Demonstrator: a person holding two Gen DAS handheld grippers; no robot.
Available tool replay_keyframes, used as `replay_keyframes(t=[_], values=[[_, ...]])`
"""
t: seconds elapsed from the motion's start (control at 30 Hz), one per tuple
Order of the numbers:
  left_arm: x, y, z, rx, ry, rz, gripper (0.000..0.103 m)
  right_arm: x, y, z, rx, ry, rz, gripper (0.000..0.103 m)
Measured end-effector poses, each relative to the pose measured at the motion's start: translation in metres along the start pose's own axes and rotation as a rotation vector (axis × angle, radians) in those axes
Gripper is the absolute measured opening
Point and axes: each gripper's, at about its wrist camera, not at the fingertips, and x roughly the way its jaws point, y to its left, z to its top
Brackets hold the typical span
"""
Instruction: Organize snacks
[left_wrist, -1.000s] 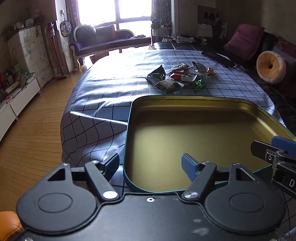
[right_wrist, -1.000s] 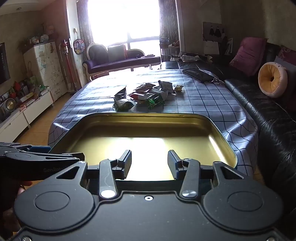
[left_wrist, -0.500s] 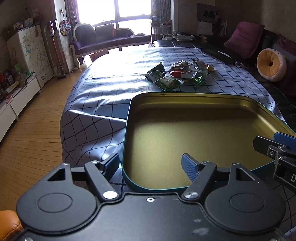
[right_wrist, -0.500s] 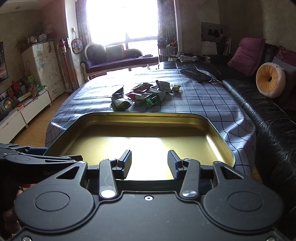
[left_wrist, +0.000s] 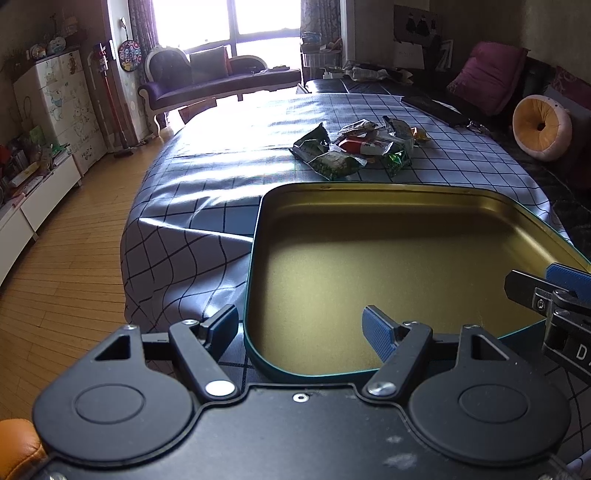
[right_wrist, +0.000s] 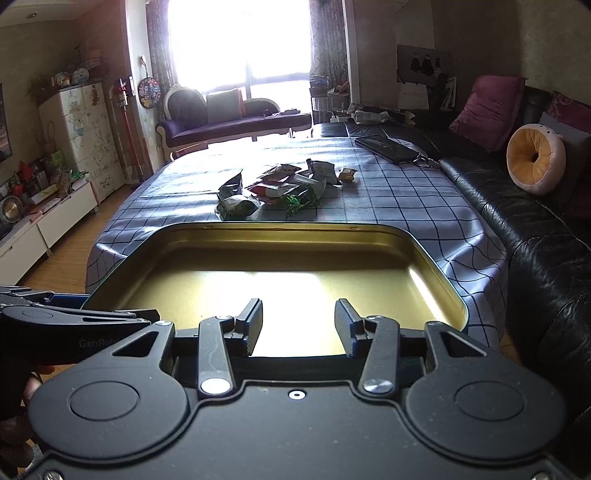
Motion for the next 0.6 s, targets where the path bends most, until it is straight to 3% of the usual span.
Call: replay_keyframes(t=[0.6], values=[[0.0018,-0.0001,-0.0002,0.001,0.003,-0.002,0.077,0.0005,0.0012,-0.0006,-0.008,0.0,0.011,0.053]])
